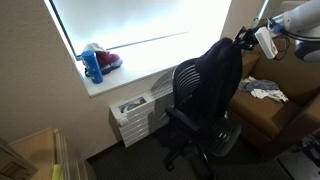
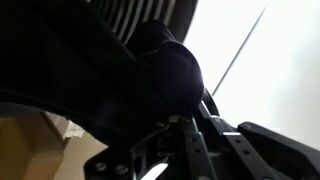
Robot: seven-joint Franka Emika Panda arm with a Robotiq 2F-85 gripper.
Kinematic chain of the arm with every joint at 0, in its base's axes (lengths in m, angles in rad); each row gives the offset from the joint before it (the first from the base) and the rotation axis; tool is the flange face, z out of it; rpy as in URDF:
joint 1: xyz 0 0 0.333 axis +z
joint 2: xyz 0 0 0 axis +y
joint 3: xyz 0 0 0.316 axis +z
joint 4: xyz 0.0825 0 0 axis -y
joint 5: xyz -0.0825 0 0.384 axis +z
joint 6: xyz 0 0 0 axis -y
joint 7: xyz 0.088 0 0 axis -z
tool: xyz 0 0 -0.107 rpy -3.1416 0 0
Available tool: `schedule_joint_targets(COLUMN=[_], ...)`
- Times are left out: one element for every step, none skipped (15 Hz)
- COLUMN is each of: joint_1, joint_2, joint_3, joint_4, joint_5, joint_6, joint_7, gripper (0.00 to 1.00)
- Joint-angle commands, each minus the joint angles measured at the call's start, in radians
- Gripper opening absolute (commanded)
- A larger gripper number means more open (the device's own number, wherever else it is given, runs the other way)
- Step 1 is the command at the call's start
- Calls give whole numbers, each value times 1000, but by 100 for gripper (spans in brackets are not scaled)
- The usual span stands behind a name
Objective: Remove the black hood from the couch and put it on the chair
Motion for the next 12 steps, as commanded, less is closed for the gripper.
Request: schedule_joint_targets(joint_1=[27,47,29,20,55,112,141,141,168,203,153,166], joint_2=[182,236,285,336,373,407,432,462,489,503,460,473], joint_3=[-3,-10,20,32,-4,-68,-94,-91,-124,-161,-105,-117], joint_4=[29,46,56,78,109,151,179,205,236,260,197,214], joint_5=[-4,0,8,4,-8,-2,15,24,33,51,22,25], joint_6=[-5,-17,-21,-11,27,67,91,105,130,132,95,96], joint_7=[-11,-7,-15,-27,-27,-13,-9,-17,-20,-14,-10,-7], gripper=[2,2,2,2,2,2,2,2,2,3,35,11])
